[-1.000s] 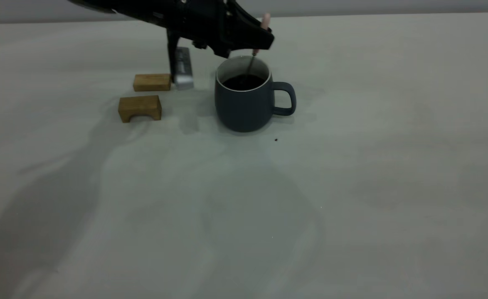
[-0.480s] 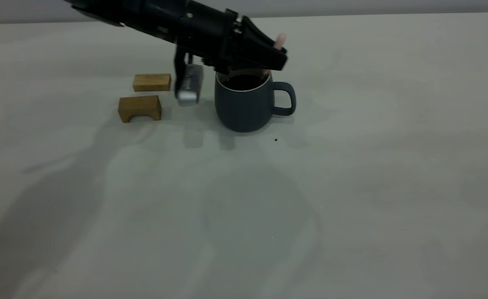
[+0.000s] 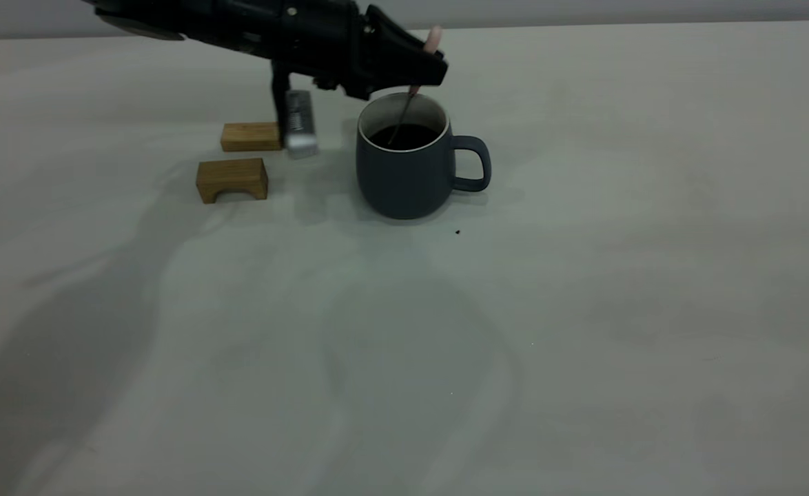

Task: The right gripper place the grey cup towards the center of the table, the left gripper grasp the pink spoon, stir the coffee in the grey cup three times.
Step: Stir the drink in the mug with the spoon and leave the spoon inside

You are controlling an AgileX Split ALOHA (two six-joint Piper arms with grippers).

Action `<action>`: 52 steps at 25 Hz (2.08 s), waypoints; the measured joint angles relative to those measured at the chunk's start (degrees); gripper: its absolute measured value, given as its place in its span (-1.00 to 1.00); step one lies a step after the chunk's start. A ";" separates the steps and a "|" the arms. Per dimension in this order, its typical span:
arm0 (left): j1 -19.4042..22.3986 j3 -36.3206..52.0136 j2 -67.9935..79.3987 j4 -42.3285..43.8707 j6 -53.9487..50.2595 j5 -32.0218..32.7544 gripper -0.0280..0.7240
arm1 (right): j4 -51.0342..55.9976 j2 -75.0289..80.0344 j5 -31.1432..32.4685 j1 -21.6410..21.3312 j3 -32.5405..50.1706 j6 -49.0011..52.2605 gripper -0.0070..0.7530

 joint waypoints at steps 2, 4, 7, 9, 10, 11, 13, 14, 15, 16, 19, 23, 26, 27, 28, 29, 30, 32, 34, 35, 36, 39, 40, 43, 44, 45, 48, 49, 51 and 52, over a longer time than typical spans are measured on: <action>-1.11 0.00 0.04 -1.90 1.94 -0.15 -0.56 | 0.00 0.00 0.00 0.00 0.00 0.00 0.32; -1.97 0.00 0.11 -2.33 2.96 0.21 -0.56 | 0.00 0.00 0.00 0.00 0.00 0.00 0.32; -2.46 0.00 0.12 -1.60 3.34 2.60 -0.56 | 0.00 0.00 0.00 0.00 0.00 0.00 0.32; -2.41 0.00 0.12 0.11 3.27 5.22 -0.56 | 0.00 0.00 0.00 0.00 0.00 0.00 0.32; -2.26 0.00 0.12 1.37 3.01 6.54 -0.56 | 0.00 0.00 0.00 0.00 0.00 0.00 0.32; -2.13 0.00 0.12 2.86 2.62 7.71 -0.56 | 0.00 0.00 0.00 0.00 0.00 0.00 0.32; -1.20 0.00 0.12 5.45 1.12 10.05 -0.56 | 0.00 0.00 0.00 0.00 0.00 0.00 0.32; -0.56 0.00 0.12 6.52 0.17 10.90 -0.56 | 0.00 0.00 0.00 0.00 0.00 0.00 0.32; 0.05 0.00 0.12 7.71 -1.22 11.71 -0.56 | 0.00 0.00 0.00 0.00 0.00 0.00 0.32; 0.85 0.00 0.12 8.64 -2.61 12.55 -0.56 | 0.00 0.00 0.00 0.00 0.00 0.00 0.32; 2.86 0.00 0.12 9.00 -5.02 12.58 -0.56 | 0.00 0.00 0.00 0.00 0.00 0.00 0.32; 3.62 0.00 0.12 8.63 -5.55 8.98 -0.56 | 0.00 0.00 0.00 0.00 0.00 0.00 0.32; 2.81 0.00 0.12 6.26 -4.82 4.61 -0.56 | 0.00 0.00 0.00 0.00 0.00 0.00 0.32; 2.34 0.00 0.12 5.36 -4.43 3.75 -0.56 | 0.00 0.00 0.00 0.00 0.00 0.00 0.32; 1.60 0.00 0.12 4.33 -4.23 3.01 -0.56 | 0.00 0.00 0.00 0.00 0.00 0.00 0.32; 1.03 0.00 0.12 3.54 -4.00 2.90 -0.56 | 0.00 0.00 0.00 0.00 0.00 0.00 0.32; 0.35 0.00 0.12 2.97 -3.95 2.85 -0.56 | 0.00 0.00 0.00 0.00 0.00 0.00 0.32; -0.86 0.00 0.12 2.44 -3.93 3.17 -0.56 | 0.00 0.00 0.00 0.00 0.00 0.00 0.32; -1.61 0.00 0.12 2.86 -3.93 4.46 -0.56 | 0.00 0.00 0.00 0.00 0.00 0.00 0.32; -1.74 0.00 0.12 3.56 -3.93 5.40 -0.56 | 0.00 0.00 0.00 0.00 0.00 0.00 0.32; -1.80 0.00 0.12 4.67 -3.93 6.35 -0.56 | 0.00 0.00 0.00 0.00 0.00 0.00 0.32; -1.62 0.00 0.12 8.73 -3.74 9.61 -0.56 | 0.00 0.00 0.00 0.00 0.00 0.00 0.32; -1.41 0.00 0.12 9.55 -3.73 10.03 -0.56 | 0.00 0.00 0.00 0.00 0.00 0.00 0.32; -0.96 -0.02 0.12 11.52 -3.93 10.79 -0.56 | 0.00 0.00 0.00 0.00 0.00 0.00 0.32; -0.77 -0.02 0.12 11.85 -3.97 10.97 -0.56 | 0.00 0.00 0.00 0.00 0.00 0.00 0.32; -0.71 -0.02 0.12 12.01 -4.00 11.02 -0.56 | 0.00 0.00 0.00 0.00 0.00 0.00 0.32; -0.46 -0.02 0.12 12.24 -4.00 11.83 -0.56 | 0.00 0.00 0.00 0.00 0.00 0.00 0.32; -0.46 -0.02 0.12 12.31 -4.00 12.16 -0.53 | 0.00 0.00 0.00 0.00 0.00 0.00 0.32; -0.46 -0.02 0.12 12.37 -4.00 12.79 -0.39 | 0.00 0.00 0.00 0.00 0.00 0.00 0.32; -0.46 -0.02 0.12 12.42 -3.88 13.11 -0.27 | 0.00 0.00 0.00 0.00 0.00 0.00 0.32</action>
